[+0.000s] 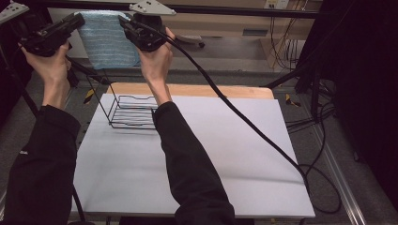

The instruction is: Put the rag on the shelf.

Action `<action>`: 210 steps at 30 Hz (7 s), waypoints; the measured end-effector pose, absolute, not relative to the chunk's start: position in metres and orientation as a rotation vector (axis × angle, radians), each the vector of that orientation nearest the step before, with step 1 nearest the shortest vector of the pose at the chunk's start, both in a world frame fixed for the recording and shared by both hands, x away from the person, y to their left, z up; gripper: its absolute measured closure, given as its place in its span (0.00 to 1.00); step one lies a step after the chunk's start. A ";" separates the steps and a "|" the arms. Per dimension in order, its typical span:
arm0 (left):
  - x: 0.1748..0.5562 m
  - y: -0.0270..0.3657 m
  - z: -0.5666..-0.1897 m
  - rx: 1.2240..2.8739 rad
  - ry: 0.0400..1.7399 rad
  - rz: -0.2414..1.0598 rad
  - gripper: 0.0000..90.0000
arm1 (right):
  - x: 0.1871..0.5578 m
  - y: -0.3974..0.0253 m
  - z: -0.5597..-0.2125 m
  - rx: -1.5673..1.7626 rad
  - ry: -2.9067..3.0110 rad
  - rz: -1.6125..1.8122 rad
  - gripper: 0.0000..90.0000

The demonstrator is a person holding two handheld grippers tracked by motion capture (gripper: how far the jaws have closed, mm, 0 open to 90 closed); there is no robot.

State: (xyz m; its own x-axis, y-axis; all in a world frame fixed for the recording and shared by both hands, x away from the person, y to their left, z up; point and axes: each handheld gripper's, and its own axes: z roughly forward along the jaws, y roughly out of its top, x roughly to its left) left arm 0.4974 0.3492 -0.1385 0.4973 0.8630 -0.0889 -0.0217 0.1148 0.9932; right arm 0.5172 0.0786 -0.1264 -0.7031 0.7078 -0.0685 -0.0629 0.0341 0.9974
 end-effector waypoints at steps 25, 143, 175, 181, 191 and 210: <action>0.523 0.347 -0.178 1.375 0.885 0.733 0.92 | 0.539 0.077 -0.174 0.733 1.813 1.679 0.89; 0.465 0.350 -0.267 1.729 1.028 0.525 0.99 | 0.501 0.071 -0.270 0.779 2.273 1.559 1.00; 0.434 0.359 -0.243 1.718 1.012 0.612 0.54 | 0.473 0.046 -0.240 0.680 2.210 1.628 0.69; 0.425 0.362 -0.241 1.711 1.016 0.618 0.40 | 0.466 0.028 -0.235 0.693 2.202 1.627 0.60; 0.413 0.355 -0.260 1.767 1.002 0.635 0.22 | 0.452 -0.016 -0.242 0.746 2.184 1.598 0.29; 0.398 0.317 -0.343 1.839 0.986 0.540 0.09 | 0.428 -0.130 -0.302 0.937 2.187 1.568 0.03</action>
State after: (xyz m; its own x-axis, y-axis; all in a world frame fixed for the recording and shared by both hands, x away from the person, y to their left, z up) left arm 0.3979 0.3168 -0.3426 0.5779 0.8146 -0.0500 0.3969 -0.2269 0.8894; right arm 0.4284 -0.1303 -0.3017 -0.7459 0.6526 0.1330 0.3352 0.1954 0.9217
